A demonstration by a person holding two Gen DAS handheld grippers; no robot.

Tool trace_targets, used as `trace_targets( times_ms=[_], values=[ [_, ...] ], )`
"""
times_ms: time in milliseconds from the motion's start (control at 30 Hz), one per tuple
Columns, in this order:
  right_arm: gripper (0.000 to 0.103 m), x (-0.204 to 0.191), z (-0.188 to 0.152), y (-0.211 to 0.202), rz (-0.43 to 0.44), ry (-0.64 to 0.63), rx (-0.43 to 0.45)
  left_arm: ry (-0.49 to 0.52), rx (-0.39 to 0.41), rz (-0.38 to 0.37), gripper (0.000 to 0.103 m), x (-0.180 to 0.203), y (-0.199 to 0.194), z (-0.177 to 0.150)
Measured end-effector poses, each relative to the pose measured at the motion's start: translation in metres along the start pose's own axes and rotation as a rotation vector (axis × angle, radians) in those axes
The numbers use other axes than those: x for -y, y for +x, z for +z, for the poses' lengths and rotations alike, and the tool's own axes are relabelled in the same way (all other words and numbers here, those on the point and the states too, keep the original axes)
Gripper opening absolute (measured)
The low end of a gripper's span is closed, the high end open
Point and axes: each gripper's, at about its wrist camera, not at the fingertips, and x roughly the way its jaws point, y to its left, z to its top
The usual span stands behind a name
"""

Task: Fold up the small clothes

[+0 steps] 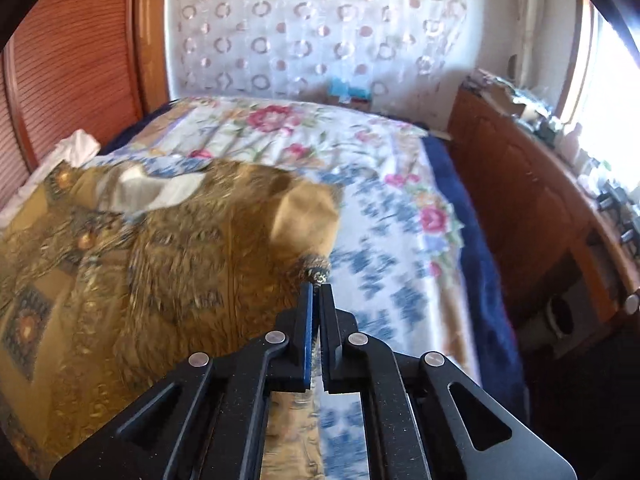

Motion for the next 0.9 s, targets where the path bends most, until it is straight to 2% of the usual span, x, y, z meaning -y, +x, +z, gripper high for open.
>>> trace_targets(
  times_ms=[133,300,367,433,500,600,700,767,833,900],
  values=[
    [0.0,0.027,0.011,0.013,-0.095,0.021,-0.018,-0.007,0.001,0.0,0.063,-0.002,0.001,0.001],
    [0.001,0.039,0.014,0.022,-0.036,0.083,-0.032,-0.011,0.001,0.009,0.063,-0.005,0.002,0.001],
    [0.01,0.034,0.015,0.022,0.013,0.085,-0.03,-0.01,0.0,0.008,0.063,-0.005,0.002,0.001],
    [0.039,0.024,0.015,0.023,0.043,0.076,-0.026,-0.009,0.0,0.009,0.063,-0.005,0.002,0.001],
    [0.042,0.015,0.015,0.024,0.087,0.078,-0.029,-0.009,0.0,0.008,0.063,-0.005,0.002,0.001],
    [0.042,0.004,0.016,0.033,0.139,0.086,-0.085,-0.008,0.0,0.008,0.063,-0.005,0.002,0.0],
    [0.042,-0.005,0.013,0.044,0.141,0.059,-0.151,-0.01,0.0,0.009,0.063,-0.007,0.002,0.0],
    [0.032,-0.007,0.01,0.047,0.133,0.04,-0.162,-0.013,0.001,0.01,0.063,-0.007,0.001,-0.001],
    [0.013,-0.007,0.008,0.046,0.144,0.028,-0.164,-0.014,-0.001,0.012,0.063,-0.008,0.002,-0.001],
    [0.005,-0.006,0.008,0.043,0.153,0.012,-0.152,-0.015,-0.002,0.012,0.063,-0.009,0.003,-0.001]
  ],
)
